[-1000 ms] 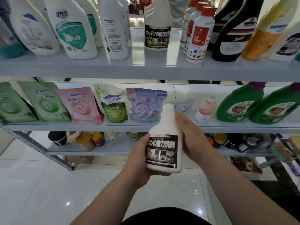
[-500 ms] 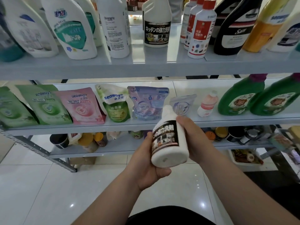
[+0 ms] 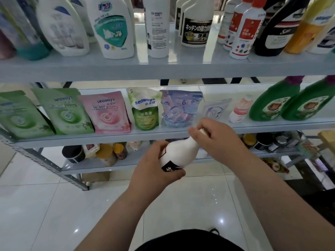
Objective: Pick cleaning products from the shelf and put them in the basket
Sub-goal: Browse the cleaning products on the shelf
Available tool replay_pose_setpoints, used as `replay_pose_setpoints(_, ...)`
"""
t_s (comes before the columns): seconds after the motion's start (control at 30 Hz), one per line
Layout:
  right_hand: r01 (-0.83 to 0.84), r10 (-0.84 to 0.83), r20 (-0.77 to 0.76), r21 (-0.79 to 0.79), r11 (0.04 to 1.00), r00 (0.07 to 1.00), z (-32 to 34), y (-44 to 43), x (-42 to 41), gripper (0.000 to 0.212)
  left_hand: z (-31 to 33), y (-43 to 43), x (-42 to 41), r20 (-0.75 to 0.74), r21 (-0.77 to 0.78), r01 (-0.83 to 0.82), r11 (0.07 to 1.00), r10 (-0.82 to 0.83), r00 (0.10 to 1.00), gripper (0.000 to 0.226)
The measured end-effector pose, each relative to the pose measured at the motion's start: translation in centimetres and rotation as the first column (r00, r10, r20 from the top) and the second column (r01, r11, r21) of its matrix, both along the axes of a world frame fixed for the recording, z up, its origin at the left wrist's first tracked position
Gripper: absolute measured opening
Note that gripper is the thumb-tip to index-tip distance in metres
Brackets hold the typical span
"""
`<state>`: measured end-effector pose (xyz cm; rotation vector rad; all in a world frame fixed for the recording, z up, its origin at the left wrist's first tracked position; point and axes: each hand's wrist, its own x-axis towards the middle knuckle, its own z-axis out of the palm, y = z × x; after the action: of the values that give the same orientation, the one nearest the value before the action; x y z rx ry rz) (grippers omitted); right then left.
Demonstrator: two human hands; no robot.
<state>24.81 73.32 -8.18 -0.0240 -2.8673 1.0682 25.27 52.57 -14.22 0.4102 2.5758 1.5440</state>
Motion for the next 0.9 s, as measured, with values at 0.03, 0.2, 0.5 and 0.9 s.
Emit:
replay_pose_setpoints(0.03, -0.024, 0.022, 0.017, 0.129, 0.991, 1.0, 0.0, -0.6, 0.0, 0.035, 0.1, -0.9, 0.0, -0.024, -0.041, 0.016, 0.999, -0.017, 1.0, 0.071)
replay_pose_setpoints(0.2, -0.091, 0.139, -0.174, 0.257, 0.962, 0.975, -0.1, -4.2, 0.9, 0.037, 0.9, -5.7, -0.2, 0.098, 0.005, 0.138, 0.99, -0.138, 0.986, 0.07)
replay_pose_setpoints(0.5, -0.31, 0.424, -0.438, 0.309, 0.899, 0.793, 1.8, -7.9, 1.2, 0.035, 0.5, -10.1, -0.8, 0.249, 0.345, 0.313, 0.885, -0.408, 0.878, 0.073)
replay_pose_setpoints(0.9, -0.089, 0.089, -0.025, -0.534, 0.841, 0.996, -0.7, -8.5, -0.9, 0.061, 2.5, -7.4, -2.6, 0.235, 0.562, 0.004, 0.827, -0.165, 0.958, 0.054)
